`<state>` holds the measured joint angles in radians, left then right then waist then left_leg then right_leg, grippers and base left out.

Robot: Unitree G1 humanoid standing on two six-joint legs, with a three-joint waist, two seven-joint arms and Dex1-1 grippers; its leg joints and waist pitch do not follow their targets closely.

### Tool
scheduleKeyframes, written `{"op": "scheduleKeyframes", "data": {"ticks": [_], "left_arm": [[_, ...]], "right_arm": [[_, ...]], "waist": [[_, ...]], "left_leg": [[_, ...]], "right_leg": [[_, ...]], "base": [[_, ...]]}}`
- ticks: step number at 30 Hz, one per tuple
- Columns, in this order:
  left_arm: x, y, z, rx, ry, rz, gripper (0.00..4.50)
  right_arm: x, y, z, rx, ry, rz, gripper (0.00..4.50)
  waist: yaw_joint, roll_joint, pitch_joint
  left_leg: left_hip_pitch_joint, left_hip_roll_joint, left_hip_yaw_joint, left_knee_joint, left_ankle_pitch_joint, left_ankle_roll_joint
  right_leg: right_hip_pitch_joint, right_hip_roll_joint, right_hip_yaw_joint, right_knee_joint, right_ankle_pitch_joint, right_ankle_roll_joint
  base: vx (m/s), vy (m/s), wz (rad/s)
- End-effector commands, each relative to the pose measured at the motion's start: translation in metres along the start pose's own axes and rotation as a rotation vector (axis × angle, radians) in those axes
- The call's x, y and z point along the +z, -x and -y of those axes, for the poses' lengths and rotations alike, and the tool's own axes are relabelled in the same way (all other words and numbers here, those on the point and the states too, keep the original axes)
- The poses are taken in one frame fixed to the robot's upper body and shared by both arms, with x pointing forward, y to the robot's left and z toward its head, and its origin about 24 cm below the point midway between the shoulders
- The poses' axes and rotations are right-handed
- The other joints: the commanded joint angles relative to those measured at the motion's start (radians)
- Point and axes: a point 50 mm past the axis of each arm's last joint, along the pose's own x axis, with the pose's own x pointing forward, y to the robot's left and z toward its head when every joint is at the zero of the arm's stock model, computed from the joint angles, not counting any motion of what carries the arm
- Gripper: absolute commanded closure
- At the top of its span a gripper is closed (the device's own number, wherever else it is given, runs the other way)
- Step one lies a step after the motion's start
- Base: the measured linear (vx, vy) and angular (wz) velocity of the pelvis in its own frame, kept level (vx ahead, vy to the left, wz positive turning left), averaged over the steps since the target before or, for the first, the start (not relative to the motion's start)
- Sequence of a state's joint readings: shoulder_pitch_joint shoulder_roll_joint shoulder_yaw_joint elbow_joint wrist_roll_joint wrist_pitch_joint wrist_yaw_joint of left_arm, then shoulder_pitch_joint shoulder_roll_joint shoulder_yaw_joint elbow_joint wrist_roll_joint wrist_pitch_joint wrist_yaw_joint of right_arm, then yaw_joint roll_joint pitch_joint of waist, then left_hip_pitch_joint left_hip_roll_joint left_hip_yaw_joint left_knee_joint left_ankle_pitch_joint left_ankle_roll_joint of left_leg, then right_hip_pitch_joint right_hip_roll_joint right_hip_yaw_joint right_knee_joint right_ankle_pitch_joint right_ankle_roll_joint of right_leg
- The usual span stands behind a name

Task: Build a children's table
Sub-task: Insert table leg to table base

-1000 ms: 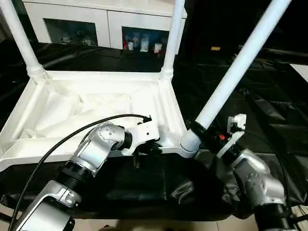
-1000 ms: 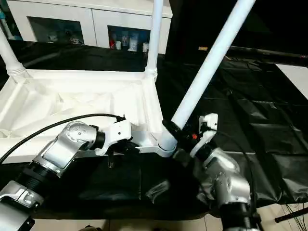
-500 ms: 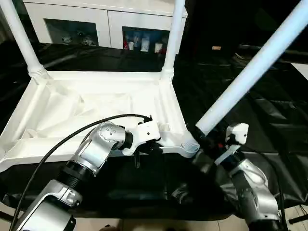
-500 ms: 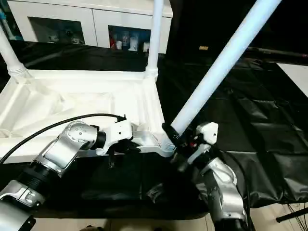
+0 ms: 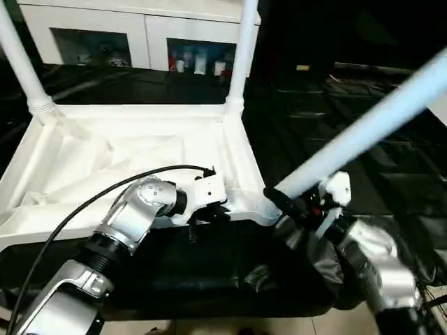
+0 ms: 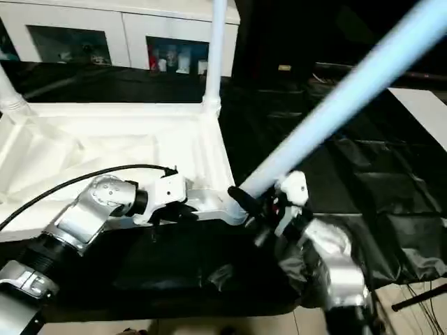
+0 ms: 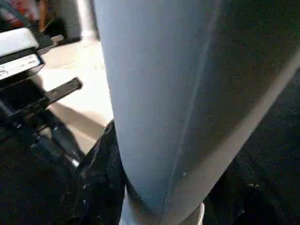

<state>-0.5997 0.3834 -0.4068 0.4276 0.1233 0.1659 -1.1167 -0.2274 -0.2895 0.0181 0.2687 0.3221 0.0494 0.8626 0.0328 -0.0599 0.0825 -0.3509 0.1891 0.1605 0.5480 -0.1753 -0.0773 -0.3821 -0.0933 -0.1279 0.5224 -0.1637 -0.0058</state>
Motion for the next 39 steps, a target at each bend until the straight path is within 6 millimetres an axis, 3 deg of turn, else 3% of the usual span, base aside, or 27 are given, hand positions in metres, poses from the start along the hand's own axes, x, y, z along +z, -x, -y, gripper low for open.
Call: {"op": "scheduleKeyframes", "data": {"ticks": [1,3,5,6,7,10,12,13,15,18,20,22,31,39], "left_arm": [[0.003,0.001,-0.002,-0.015,-0.045,-0.004,4.50],[0.003,0.001,-0.001,-0.021,-0.047,-0.006,4.50],[0.003,0.000,-0.001,-0.028,-0.051,-0.011,4.50],[0.003,0.000,-0.001,-0.028,-0.051,-0.011,4.50],[0.004,-0.001,-0.001,-0.027,-0.055,-0.016,4.50],[0.004,-0.002,-0.001,-0.032,-0.061,-0.026,4.50],[0.004,-0.003,-0.001,-0.035,-0.065,-0.028,4.50],[0.005,-0.002,-0.001,-0.044,-0.077,-0.031,4.50],[0.006,-0.002,-0.001,-0.051,-0.085,-0.032,4.50],[0.008,-0.001,0.001,-0.112,-0.109,-0.022,4.50],[0.008,0.000,0.002,-0.127,-0.116,-0.020,4.50],[0.007,0.002,0.006,-0.184,-0.131,-0.013,4.50],[0.007,0.009,0.009,-0.349,-0.158,-0.023,4.50],[0.006,0.011,0.005,-0.346,-0.178,-0.045,4.50]], "right_arm": [[-0.038,0.006,-0.011,0.096,-0.127,-0.206,2.66],[-0.035,0.005,-0.007,0.121,-0.116,-0.225,2.66],[-0.029,0.003,-0.002,0.162,-0.099,-0.259,2.66],[-0.029,0.003,-0.002,0.162,-0.099,-0.259,2.66],[-0.028,0.003,0.000,0.182,-0.093,-0.280,2.66],[-0.029,0.005,-0.001,0.280,-0.081,-0.365,2.66],[-0.031,0.006,-0.002,0.302,-0.084,-0.384,2.66],[-0.033,0.008,-0.005,0.338,-0.082,-0.413,2.66],[-0.034,0.008,-0.006,0.350,-0.076,-0.422,2.66],[-0.037,0.008,-0.006,0.359,-0.091,-0.421,2.66],[-0.037,0.008,-0.006,0.356,-0.098,-0.416,2.66],[-0.038,0.009,-0.006,0.350,-0.107,-0.398,2.66],[-0.047,0.025,-0.017,0.429,-0.147,-0.435,2.66],[-0.054,0.026,-0.022,0.453,-0.084,-0.461,2.66]], "waist": [[-0.001,0.000,-0.036],[0.003,0.000,-0.037],[0.004,-0.010,-0.043],[0.006,-0.005,-0.043],[0.006,-0.012,-0.045],[0.011,-0.019,-0.046],[0.019,-0.017,-0.051],[0.021,-0.023,-0.051],[0.028,-0.023,-0.054],[0.032,-0.027,-0.056],[0.034,-0.028,-0.060],[0.032,-0.026,-0.066],[0.035,-0.019,-0.073],[0.043,-0.024,-0.072]], "left_leg": [[0.015,0.050,-0.034,-0.076,-0.515,0.005],[0.011,0.052,-0.030,-0.077,-0.473,0.013],[0.008,0.055,-0.026,-0.077,-0.438,0.021],[0.007,0.055,-0.024,-0.077,-0.420,0.023],[0.008,0.056,-0.020,-0.076,-0.414,0.024],[0.012,0.056,-0.016,-0.073,-0.415,0.022],[0.019,0.058,-0.012,-0.070,-0.396,0.024],[0.013,0.058,-0.010,-0.071,-0.377,0.027],[0.009,0.060,-0.010,-0.072,-0.359,0.028],[0.010,0.058,-0.008,-0.071,-0.366,0.023],[0.014,0.057,-0.008,-0.068,-0.371,0.022],[0.004,0.060,-0.011,-0.071,-0.344,0.015],[0.008,0.062,-0.004,-0.070,-0.293,0.012],[0.010,0.062,-0.005,-0.071,-0.335,-0.006]], "right_leg": [[0.014,-0.094,0.048,-0.100,-0.727,-0.047],[0.015,-0.094,0.055,-0.090,-0.685,-0.070],[0.017,-0.090,0.059,-0.079,-0.633,-0.092],[0.017,-0.089,0.062,-0.073,-0.606,-0.107],[0.015,-0.088,0.065,-0.072,-0.592,-0.114],[0.012,-0.085,0.067,-0.066,-0.590,-0.119],[0.009,-0.087,0.072,-0.064,-0.568,-0.125],[0.012,-0.084,0.073,-0.059,-0.543,-0.129],[0.017,-0.084,0.074,-0.053,-0.516,-0.131],[0.013,-0.081,0.076,-0.049,-0.504,-0.134],[0.012,-0.082,0.078,-0.050,-0.522,-0.129],[0.021,-0.078,0.077,-0.039,-0.462,-0.139],[0.029,-0.068,0.079,-0.014,-0.240,-0.204],[0.029,-0.071,0.080,-0.019,-0.299,-0.192]], "base": [[0.000,0.000,0.00],[0.000,0.000,0.00],[0.000,0.000,0.00],[0.000,0.000,0.00],[0.000,0.000,0.00],[0.000,0.000,0.00],[0.000,0.000,0.00],[0.000,0.000,0.00],[0.000,0.000,0.00],[0.000,0.000,0.00],[0.000,0.000,0.00],[0.000,0.000,0.00],[0.000,0.000,0.00],[0.000,0.000,0.00]]}}
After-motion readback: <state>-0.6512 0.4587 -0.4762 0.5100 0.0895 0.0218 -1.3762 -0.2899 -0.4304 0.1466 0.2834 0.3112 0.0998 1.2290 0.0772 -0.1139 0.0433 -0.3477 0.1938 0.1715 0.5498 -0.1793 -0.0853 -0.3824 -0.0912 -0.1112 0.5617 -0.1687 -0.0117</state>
